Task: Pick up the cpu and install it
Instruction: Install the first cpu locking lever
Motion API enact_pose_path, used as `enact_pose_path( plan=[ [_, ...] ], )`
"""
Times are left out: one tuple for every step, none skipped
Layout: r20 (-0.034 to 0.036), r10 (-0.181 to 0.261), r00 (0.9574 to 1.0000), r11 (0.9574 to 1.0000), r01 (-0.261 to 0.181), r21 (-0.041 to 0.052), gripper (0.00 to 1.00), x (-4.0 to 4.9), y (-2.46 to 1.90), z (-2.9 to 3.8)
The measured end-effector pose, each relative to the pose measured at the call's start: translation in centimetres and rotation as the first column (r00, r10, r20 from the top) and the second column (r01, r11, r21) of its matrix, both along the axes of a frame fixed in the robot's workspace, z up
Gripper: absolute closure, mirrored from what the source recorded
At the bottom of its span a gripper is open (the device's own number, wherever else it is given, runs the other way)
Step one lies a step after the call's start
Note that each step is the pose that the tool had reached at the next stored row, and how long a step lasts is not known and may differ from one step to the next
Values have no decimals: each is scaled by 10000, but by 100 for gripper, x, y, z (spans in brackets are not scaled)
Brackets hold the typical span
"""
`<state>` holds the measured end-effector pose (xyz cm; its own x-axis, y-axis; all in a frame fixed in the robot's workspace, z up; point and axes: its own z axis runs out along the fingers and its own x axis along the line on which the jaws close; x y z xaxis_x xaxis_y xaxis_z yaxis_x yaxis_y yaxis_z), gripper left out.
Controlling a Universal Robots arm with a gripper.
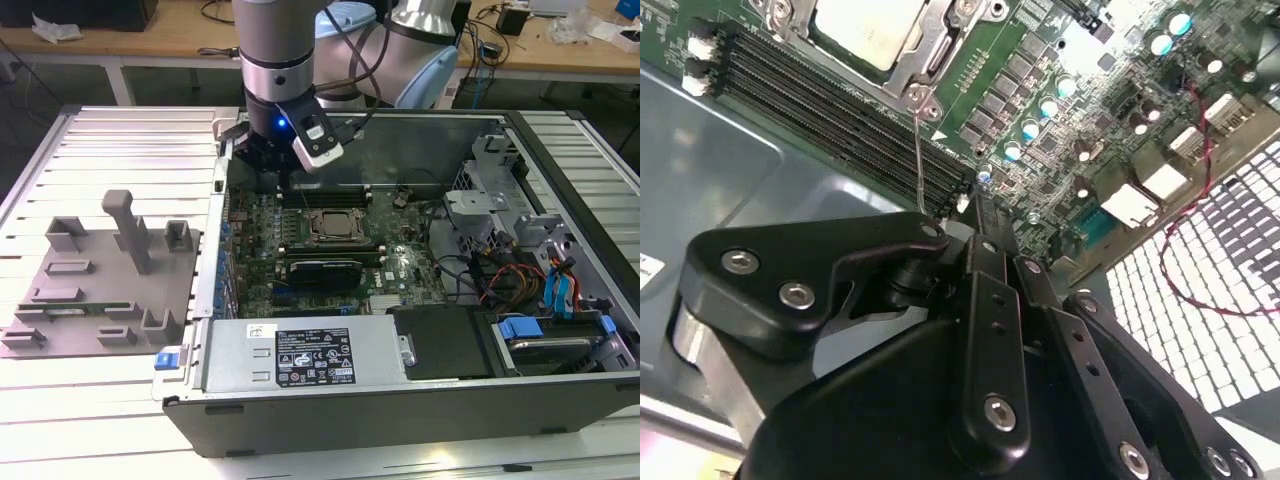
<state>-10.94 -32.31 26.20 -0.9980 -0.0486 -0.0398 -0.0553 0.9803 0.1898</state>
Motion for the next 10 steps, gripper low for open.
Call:
enact_pose_path(
  plan=[
    [-1, 0, 10000, 9999, 0, 107, 89, 0, 0, -14],
    [0, -1, 10000, 9993, 1, 385, 89, 0, 0, -34],
    [0, -1, 10000, 9989, 1, 464, 89, 0, 0, -36],
    [0, -1, 10000, 9984, 1, 564, 89, 0, 0, -39],
    [0, 0, 10000, 9980, 0, 637, 89, 0, 0, -42],
    [-1, 0, 10000, 9976, 0, 699, 89, 0, 0, -45],
    [1, 0, 10000, 9974, 0, 727, 89, 5, 0, -51],
    [0, 0, 10000, 9974, 0, 727, 89, 17, 0, -55],
    [-1, 0, 10000, 9974, 0, 726, 89, 39, 0, -58],
    [-1, -1, 10000, 9974, 1, 726, 89, 58, 0, -60]
  ],
)
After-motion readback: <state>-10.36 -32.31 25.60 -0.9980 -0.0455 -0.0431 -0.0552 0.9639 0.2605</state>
